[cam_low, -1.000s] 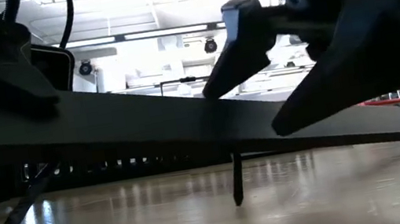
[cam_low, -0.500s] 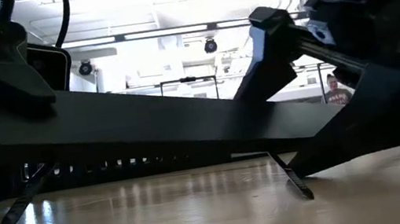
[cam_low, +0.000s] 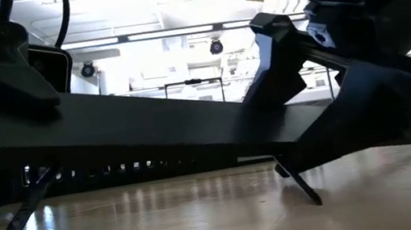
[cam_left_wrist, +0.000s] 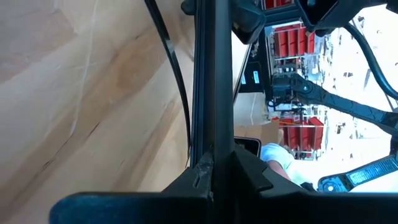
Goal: Ziptie cables
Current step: Close the black cable duct
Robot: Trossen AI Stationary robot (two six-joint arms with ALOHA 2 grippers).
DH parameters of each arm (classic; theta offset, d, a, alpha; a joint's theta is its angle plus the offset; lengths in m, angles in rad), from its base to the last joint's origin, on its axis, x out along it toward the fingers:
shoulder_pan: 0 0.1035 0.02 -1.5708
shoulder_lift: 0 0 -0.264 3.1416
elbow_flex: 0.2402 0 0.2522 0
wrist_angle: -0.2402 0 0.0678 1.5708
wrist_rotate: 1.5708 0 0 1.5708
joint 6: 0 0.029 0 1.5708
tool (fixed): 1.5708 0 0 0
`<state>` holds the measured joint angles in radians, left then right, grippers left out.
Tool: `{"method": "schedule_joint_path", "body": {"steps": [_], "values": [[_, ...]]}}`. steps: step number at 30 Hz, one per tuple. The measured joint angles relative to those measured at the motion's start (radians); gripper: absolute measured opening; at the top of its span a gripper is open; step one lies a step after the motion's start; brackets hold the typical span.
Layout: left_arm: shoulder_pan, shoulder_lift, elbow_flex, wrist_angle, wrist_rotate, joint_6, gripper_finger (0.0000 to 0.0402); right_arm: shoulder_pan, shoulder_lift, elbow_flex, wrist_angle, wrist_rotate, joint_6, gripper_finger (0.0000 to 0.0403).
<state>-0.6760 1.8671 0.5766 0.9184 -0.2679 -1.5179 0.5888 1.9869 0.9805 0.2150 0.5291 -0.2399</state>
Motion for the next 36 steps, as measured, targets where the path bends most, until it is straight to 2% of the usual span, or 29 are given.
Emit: {"method": "schedule_joint_path", "body": {"steps": [4,8,11,14,17,20,22,25,27,31,34,36], "values": [[-0.001,0.0,0.0,0.014,-0.001,0.05,0.0013,-0.003,0.0,0.0,-0.004,-0.047,0.025,0.0204],[0.015,-0.02,-0.017,0.072,0.058,0.103,0.0055,-0.019,-0.029,0.0,-0.051,-0.1,0.046,0.0203],[0.032,-0.083,-0.054,0.079,0.113,0.131,0.0083,-0.034,-0.065,0.0,-0.097,-0.116,0.06,0.0204],[0.043,-0.188,-0.105,0.055,0.124,0.17,0.0094,-0.056,-0.119,0.0,-0.151,-0.149,0.086,0.0203],[0.049,-0.346,-0.149,-0.054,0.089,0.251,0.0088,-0.099,-0.173,0.0,-0.216,-0.209,0.129,0.0203],[0.075,-0.553,-0.172,-0.197,0.048,0.359,0.0071,-0.144,-0.205,0.014,-0.311,-0.241,0.136,0.0203],[0.09,-0.702,-0.158,-0.35,0.031,0.444,0.0055,-0.176,-0.207,0.062,-0.408,-0.271,0.136,0.0203],[0.094,-0.897,-0.084,-0.693,-0.009,0.589,0.0022,-0.224,-0.202,0.175,-0.513,-0.305,0.123,0.0203],[0.083,-0.986,0.002,-0.953,-0.078,0.642,0.0006,-0.258,-0.189,0.248,-0.562,-0.323,0.098,0.0203],[0.016,-1.028,0.184,-1.336,-0.251,0.716,0.0002,-0.35,-0.123,0.391,-0.628,-0.413,0.058,0.0203],[-0.033,-0.983,0.292,-1.482,-0.315,0.736,0.0001,-0.407,-0.036,0.507,-0.66,-0.481,0.027,0.0203],[-0.056,-0.934,0.332,-1.561,-0.32,0.721,0.0,-0.434,0.042,0.599,-0.697,-0.53,0.009,0.0203]]}}
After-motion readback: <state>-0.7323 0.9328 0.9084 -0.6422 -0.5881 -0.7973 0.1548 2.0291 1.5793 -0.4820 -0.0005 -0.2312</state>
